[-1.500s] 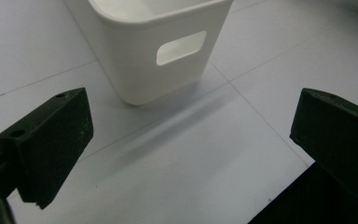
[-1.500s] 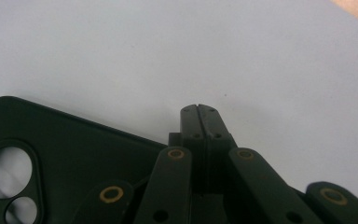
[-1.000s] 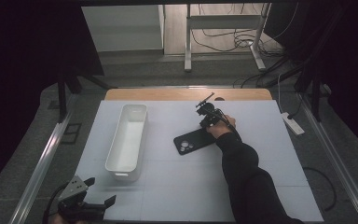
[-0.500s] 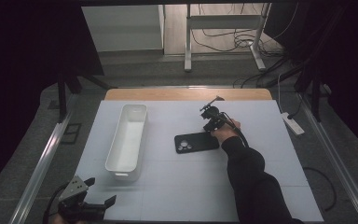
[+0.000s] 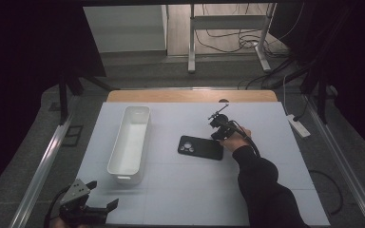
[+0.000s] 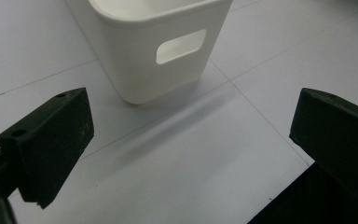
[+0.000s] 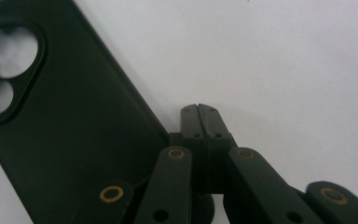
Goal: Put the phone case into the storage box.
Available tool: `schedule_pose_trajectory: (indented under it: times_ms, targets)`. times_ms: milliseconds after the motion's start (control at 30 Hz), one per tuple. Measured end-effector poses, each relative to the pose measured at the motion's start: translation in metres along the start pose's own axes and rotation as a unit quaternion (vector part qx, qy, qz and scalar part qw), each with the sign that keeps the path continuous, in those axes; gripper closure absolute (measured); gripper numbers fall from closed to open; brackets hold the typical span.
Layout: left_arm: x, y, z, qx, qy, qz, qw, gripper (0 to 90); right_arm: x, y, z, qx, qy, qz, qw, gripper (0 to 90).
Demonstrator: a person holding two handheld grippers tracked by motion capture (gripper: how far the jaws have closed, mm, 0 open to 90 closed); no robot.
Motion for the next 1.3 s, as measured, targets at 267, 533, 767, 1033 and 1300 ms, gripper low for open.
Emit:
schedule_pose_trajectory:
  times_ms: [267,533,767,1033,1300]
  targets:
    - [0.000,0.000,0.000,0.000,0.000,0.001,1.0000,0.2,-0.008,0.011,0.007,-0.002,-0.008,-0.005,1.0000,90.0]
    - [0.000,0.000,0.000,-0.001,0.000,0.001,1.0000,0.2,-0.015,0.021,0.014,0.003,-0.018,-0.016,0.9997,90.0]
    - [0.000,0.000,0.000,-0.001,0.000,0.001,1.0000,0.2,-0.021,0.029,0.021,0.005,-0.025,-0.018,0.9995,90.0]
    - [0.000,0.000,0.000,0.000,0.000,0.001,1.0000,0.3,-0.028,0.038,0.031,0.003,-0.030,-0.020,0.9994,90.0]
    - [0.000,0.000,-0.001,0.000,0.000,0.002,1.0000,0.2,-0.033,0.044,0.040,0.000,-0.034,-0.021,0.9992,90.0]
Point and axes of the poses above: each handheld gripper's, and its own axes: x roughly forward along the jaws, y roughly out of its underside, z roughly to its left, the point moved 5 cm from there along x, roughly forward along the jaws, and after that the axes turned 11 degrees about -z, right-handed, at the moved point
